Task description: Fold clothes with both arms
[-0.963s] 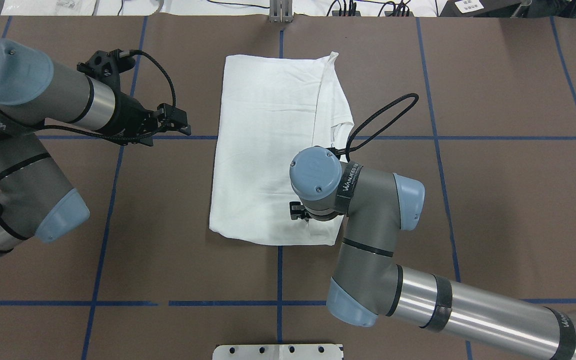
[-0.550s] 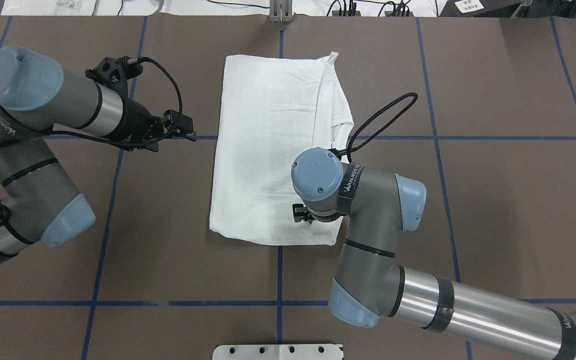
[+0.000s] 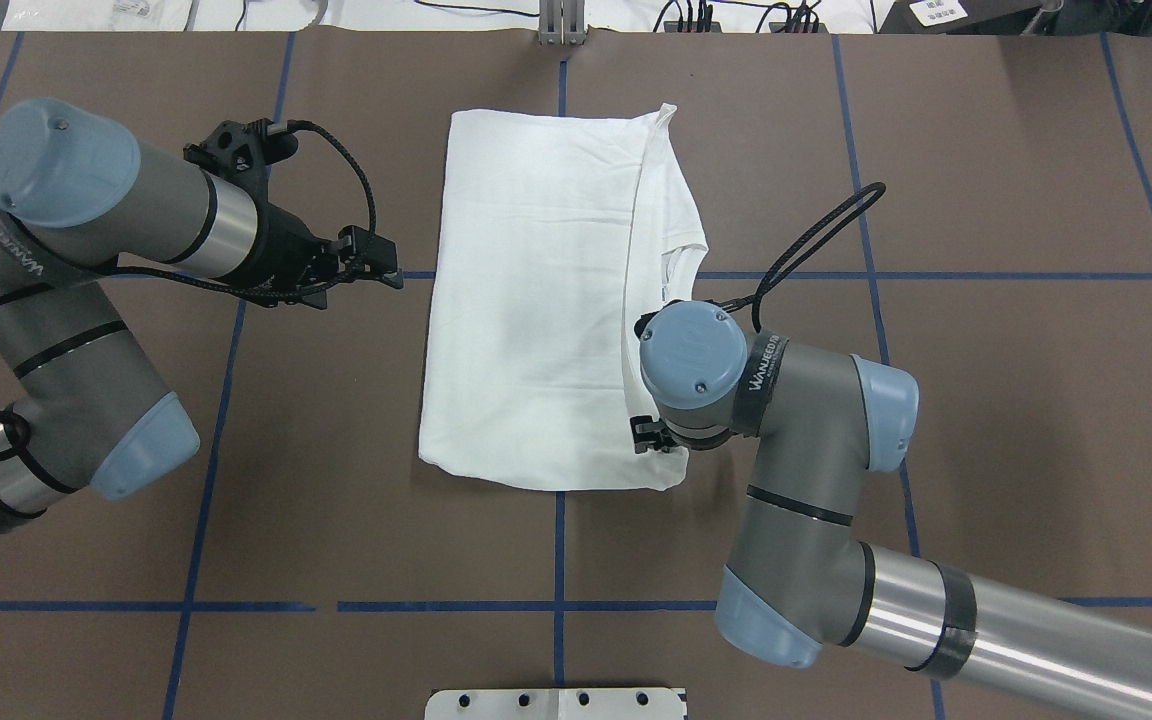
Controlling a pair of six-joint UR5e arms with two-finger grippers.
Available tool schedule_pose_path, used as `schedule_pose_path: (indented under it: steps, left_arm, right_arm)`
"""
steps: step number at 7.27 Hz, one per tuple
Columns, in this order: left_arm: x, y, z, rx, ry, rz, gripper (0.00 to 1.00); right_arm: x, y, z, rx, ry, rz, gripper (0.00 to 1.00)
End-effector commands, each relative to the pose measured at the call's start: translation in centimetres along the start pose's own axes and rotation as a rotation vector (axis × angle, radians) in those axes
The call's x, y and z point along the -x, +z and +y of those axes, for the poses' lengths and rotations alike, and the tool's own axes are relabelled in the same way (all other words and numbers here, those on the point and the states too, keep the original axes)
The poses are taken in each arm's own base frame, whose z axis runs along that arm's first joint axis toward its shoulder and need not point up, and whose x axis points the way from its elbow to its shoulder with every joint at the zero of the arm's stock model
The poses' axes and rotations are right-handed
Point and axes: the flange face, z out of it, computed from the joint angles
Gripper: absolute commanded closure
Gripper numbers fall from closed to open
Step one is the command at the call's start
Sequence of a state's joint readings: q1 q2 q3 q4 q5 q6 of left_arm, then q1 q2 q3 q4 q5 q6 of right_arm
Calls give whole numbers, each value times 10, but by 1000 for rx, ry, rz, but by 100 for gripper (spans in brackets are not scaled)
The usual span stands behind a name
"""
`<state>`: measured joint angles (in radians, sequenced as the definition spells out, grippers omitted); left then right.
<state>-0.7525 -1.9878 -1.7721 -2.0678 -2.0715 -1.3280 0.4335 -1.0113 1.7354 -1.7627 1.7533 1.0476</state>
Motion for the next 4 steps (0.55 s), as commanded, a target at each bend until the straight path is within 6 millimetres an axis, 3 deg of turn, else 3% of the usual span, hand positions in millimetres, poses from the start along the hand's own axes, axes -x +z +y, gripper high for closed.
schedule_pose_path:
  steps: [1,2,4]
  left_arm:
    - [-11,3,11,15,-14,15,0]
    - [-14,4,13,19,-13,18,0]
    - [-18,3,13,19,-14,23,0]
  right_arm:
    - [-53,10,21,11,-15,30,0]
    - [-62,3,24,2,-25,24,0]
    - [-66,-22,2,-40,-20,-10,0]
